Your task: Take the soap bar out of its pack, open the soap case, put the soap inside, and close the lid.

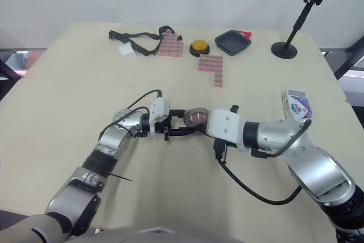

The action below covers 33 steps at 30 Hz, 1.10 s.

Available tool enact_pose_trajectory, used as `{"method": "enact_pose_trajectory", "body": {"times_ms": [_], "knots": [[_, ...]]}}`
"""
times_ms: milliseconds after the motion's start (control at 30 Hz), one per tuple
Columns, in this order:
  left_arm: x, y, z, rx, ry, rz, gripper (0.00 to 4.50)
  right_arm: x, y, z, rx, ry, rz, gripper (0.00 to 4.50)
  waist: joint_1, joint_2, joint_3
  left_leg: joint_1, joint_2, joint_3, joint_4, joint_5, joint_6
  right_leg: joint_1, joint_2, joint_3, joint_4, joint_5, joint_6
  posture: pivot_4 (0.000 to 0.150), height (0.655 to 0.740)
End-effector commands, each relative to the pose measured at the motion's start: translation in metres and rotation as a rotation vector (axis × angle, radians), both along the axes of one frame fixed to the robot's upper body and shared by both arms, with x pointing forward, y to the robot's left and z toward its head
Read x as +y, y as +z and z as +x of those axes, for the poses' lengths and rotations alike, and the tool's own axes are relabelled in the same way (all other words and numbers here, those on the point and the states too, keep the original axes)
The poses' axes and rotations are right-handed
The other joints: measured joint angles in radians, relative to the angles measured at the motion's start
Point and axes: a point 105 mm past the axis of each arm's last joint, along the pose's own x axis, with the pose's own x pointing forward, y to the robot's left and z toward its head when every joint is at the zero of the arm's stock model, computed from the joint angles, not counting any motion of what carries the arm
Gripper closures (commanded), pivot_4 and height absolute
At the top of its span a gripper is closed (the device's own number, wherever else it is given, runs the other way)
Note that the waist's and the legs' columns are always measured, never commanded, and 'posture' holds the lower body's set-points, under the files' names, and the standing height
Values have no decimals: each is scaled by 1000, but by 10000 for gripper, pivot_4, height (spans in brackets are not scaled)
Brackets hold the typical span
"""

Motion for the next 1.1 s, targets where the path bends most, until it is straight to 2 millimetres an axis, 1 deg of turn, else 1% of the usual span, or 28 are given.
{"method": "enact_pose_trajectory", "body": {"times_ms": [33,333,900,1100], "knots": [[0,8,-2,-35,-12,-16,25877,-4,8,1,-53,0,-8,44706,0,0,0,0,0,0,0,0,0,0,0,0,0,0,0,1500,7338],[0,6,-3,-33,-12,-12,25877,-7,8,-1,-54,4,-5,44706,0,0,0,0,0,0,0,0,0,0,0,0,0,0,0,1500,7338],[-1,4,-5,-23,-19,-11,25877,-15,10,5,-55,-23,-4,44706,0,0,0,0,0,0,0,0,0,0,0,0,0,0,0,1500,7338],[-1,3,-5,-22,-20,-8,25877,-20,11,3,-33,-17,-11,44706,0,0,0,0,0,0,0,0,0,0,0,0,0,0,0,1500,7338]]}}
